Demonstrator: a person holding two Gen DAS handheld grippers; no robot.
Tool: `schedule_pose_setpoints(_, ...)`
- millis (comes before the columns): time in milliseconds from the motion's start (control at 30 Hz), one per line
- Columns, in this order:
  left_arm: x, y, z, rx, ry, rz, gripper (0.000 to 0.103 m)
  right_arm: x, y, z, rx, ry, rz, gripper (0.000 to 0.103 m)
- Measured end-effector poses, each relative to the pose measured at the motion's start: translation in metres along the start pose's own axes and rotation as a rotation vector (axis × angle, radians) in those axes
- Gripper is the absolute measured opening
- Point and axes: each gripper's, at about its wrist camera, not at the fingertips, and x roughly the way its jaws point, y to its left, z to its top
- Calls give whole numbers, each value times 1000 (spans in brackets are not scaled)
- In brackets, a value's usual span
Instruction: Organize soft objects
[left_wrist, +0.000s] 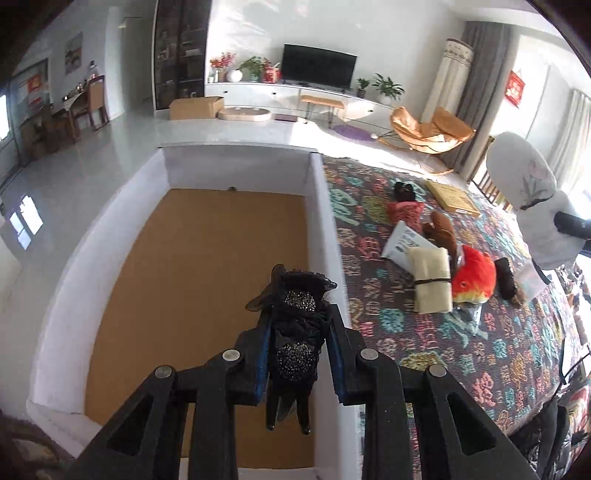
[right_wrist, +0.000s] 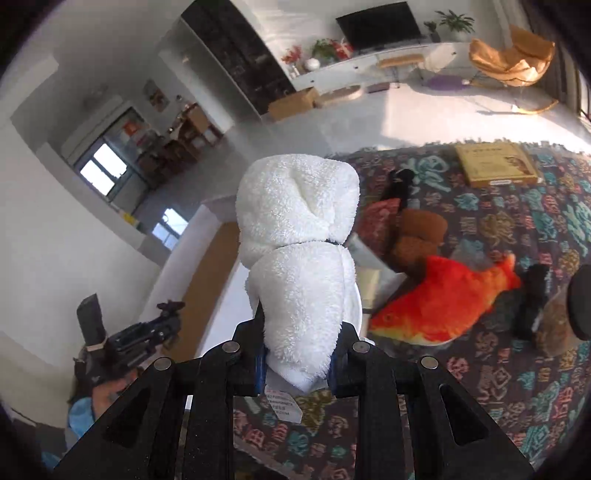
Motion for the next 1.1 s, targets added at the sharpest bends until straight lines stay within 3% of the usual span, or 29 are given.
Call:
schedule_pose_setpoints(67,-3,24,-9,-17,0,79,31,38,39,0,-32,33,65,27)
schedule_pose_setpoints(100,-4,35,-13,-32,2,115,36,56,55,-2,-33,39,100,34)
schedule_pose_setpoints(133,-4,44,-17,-52,6,147,55,74,68,-3,-21,46,133,48)
schedule_pose_setpoints(167,-5,52,-21,-74,2,179,83,90,77,-4,-5,69,165,60)
schedule_pose_setpoints(200,-8,59,-25,-98,-16,210,93,106,85,-4,10,90,181,75)
schedule_pose_setpoints(233,-12,65,-28,-117,-41,234,99,115,90,-7,18,109,197,74)
schedule_pose_setpoints(333,-20,67,-35,-120,-73,247,99,111,78,-18,6,90,189,73)
schedule_pose_setpoints(433,-28,49,-38,-104,-113,212,99,89,55,-36,-42,30,34,74)
schedule_pose_setpoints(500,-32,20,-38,-77,-131,106,99,70,24,-61,-75,2,-108,75)
schedule_pose_setpoints(600,-30,-48,-43,21,-130,-96,99,46,-36,-115,-84,-24,-395,75)
schedule_pose_setpoints(733,9,-158,-73,173,-23,-277,102,13,-131,-184,70,-33,-763,75)
schedule_pose_setpoints(800,45,-203,-93,215,47,-290,102,-12,-167,-204,157,-70,-882,75)
schedule_pose_setpoints(900,99,-247,-112,248,119,-257,102,-46,-211,-215,285,-128,-962,75)
schedule_pose_setpoints(1000,138,-271,-117,277,132,-183,102,-70,-240,-218,407,-189,-929,75)
schedule_pose_setpoints(1100,159,-288,-110,335,115,-121,102,-72,-255,-214,450,-207,-917,75)
